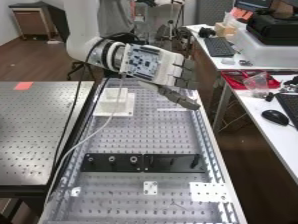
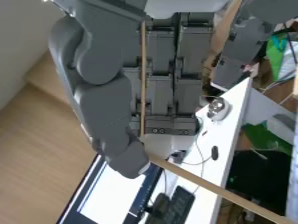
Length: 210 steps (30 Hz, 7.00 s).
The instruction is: Grab the chopstick and place it in the clear container
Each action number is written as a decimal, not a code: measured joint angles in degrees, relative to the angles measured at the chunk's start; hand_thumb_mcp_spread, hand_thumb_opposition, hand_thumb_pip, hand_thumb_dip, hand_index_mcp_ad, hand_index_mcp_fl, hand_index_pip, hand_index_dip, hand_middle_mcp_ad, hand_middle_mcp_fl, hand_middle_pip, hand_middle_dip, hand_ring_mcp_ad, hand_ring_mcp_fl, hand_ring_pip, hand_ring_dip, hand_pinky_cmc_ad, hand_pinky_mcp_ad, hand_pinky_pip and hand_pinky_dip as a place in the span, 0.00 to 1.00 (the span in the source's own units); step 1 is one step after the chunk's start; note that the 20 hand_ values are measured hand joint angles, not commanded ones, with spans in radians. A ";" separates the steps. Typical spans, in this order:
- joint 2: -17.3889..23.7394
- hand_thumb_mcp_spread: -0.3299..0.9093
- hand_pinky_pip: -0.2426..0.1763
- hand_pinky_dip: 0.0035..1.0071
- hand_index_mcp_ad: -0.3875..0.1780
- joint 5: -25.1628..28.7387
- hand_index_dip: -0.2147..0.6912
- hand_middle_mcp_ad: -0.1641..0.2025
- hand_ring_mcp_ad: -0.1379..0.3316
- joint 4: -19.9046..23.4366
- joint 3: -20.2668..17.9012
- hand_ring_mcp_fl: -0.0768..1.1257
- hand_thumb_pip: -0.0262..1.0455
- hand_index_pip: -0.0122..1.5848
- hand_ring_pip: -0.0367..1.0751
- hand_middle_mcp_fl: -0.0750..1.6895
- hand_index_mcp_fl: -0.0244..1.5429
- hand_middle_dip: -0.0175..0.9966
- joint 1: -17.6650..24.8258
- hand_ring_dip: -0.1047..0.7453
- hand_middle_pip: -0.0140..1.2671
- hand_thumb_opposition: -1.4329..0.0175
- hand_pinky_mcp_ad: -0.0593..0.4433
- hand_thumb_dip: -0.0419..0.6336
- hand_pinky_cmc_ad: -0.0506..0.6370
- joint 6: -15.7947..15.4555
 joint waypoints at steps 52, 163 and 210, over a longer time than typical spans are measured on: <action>-17.27 0.83 0.97 0.28 0.60 21.12 0.32 0.57 0.20 -51.02 24.04 0.90 0.46 0.59 0.11 0.66 0.62 0.64 18.00 0.72 0.44 0.25 0.67 0.51 0.65 32.37; -14.01 0.61 0.43 0.84 0.60 13.77 0.28 0.65 0.51 -47.63 28.10 0.40 0.68 0.55 0.26 0.38 0.25 0.55 15.46 0.54 0.50 0.43 0.61 0.54 0.60 1.47; 15.25 0.41 0.40 0.70 0.60 -37.17 0.56 0.70 0.61 2.35 -9.15 0.08 0.47 0.05 0.13 0.09 0.06 0.43 -6.59 0.46 0.10 0.55 0.77 0.15 0.60 -54.52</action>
